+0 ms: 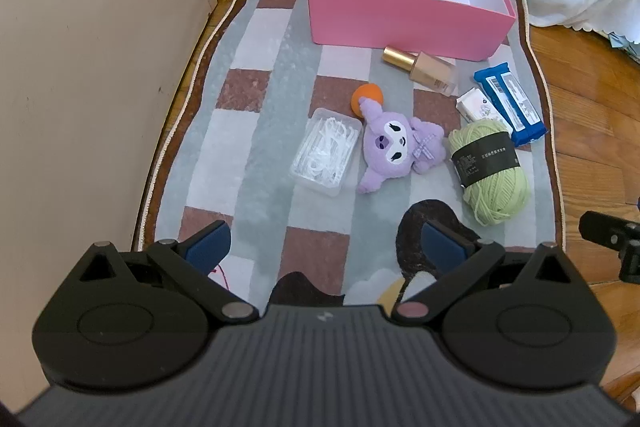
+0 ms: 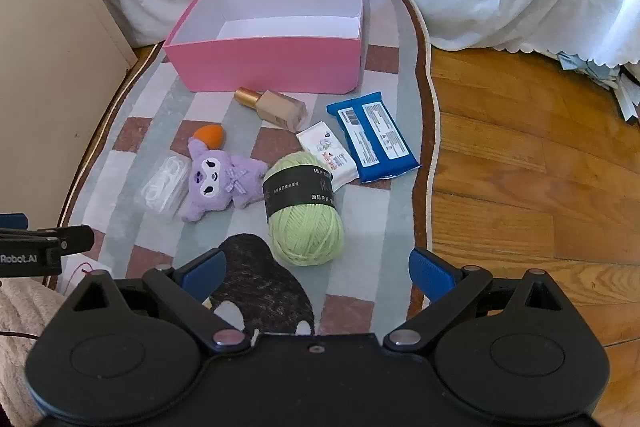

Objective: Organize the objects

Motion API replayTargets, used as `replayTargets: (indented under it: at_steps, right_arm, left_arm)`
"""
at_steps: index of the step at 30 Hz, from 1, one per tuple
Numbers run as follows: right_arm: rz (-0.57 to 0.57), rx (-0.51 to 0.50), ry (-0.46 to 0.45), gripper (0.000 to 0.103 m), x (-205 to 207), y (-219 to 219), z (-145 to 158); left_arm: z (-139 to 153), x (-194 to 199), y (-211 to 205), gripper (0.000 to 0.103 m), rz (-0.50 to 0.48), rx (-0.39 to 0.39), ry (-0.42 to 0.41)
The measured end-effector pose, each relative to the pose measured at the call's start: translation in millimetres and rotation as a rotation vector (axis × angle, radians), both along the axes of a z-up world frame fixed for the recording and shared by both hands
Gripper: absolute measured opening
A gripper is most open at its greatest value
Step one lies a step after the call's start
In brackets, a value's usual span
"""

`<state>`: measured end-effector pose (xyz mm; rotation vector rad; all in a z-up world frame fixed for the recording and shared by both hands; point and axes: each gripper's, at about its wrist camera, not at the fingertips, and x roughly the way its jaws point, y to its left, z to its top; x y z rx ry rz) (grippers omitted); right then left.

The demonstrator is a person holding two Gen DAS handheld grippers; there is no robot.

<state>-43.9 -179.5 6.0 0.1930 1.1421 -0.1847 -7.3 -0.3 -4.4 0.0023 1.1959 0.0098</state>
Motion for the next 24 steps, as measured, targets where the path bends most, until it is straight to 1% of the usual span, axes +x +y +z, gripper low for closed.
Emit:
replayTargets:
  at_steps: [24]
  right_arm:
    - [-0.001,-0.014,0.001,0.1,2.7,1.7,-2.7]
  left_arm:
    - [0.1,-1.1,7.2,0.103,0.01,-0.038,0.01]
